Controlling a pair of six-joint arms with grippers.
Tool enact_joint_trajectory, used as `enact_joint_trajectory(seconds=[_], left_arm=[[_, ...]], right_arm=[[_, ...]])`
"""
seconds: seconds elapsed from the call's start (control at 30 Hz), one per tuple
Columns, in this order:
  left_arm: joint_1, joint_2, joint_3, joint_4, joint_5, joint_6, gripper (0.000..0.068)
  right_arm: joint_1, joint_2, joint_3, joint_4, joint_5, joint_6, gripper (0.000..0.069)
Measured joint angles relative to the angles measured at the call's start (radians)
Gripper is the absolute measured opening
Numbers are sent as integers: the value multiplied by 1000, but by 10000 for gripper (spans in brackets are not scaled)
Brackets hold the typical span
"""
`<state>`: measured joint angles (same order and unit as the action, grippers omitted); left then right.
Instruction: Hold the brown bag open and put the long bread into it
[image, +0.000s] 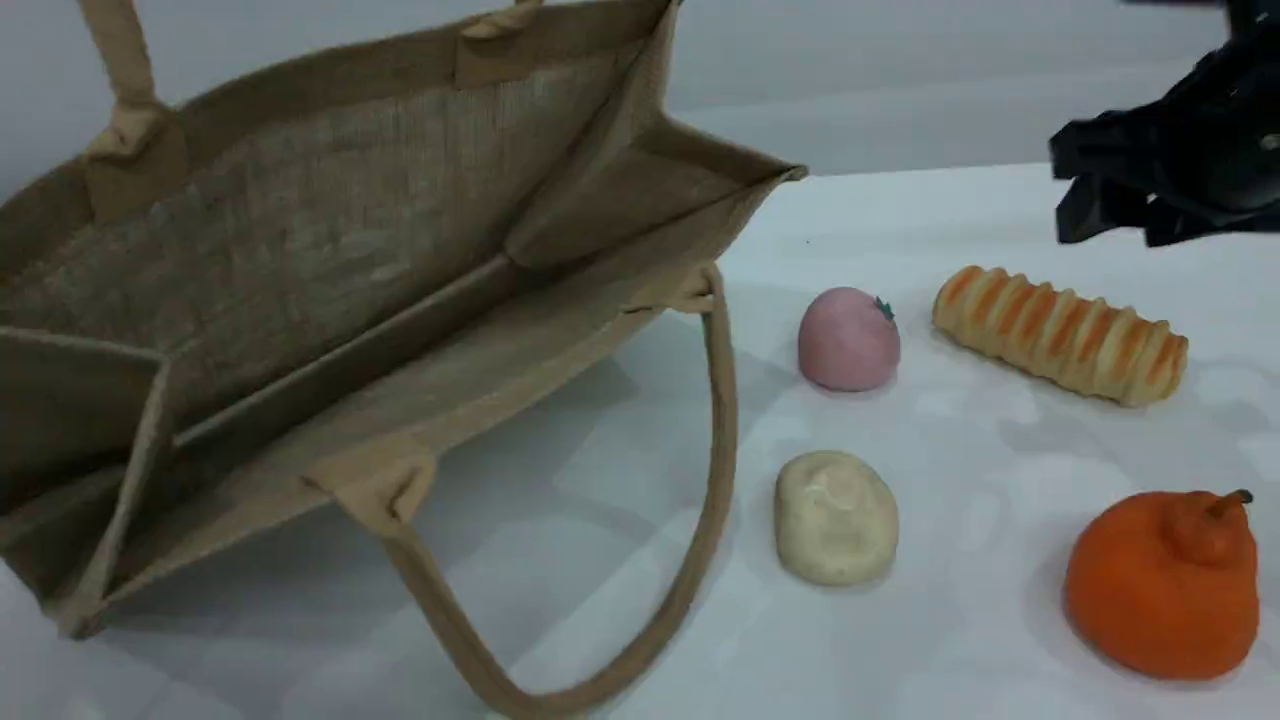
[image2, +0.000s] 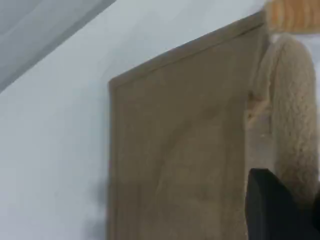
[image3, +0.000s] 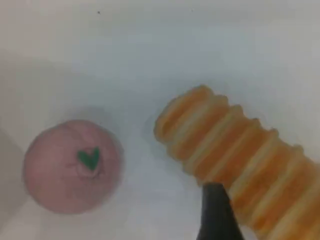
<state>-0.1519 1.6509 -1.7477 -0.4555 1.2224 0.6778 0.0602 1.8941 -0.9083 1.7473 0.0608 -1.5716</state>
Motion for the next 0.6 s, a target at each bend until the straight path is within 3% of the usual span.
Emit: enact_joint_trajectory(seconds=[0.27, 0.6], left_arm=[[0, 1, 0, -75, -1, -1, 77], [0, 1, 0, -75, -1, -4, 77]], right_arm=[[0, 117, -58, -1, -61, 0, 384], [0, 220, -105, -3, -61, 2, 384]])
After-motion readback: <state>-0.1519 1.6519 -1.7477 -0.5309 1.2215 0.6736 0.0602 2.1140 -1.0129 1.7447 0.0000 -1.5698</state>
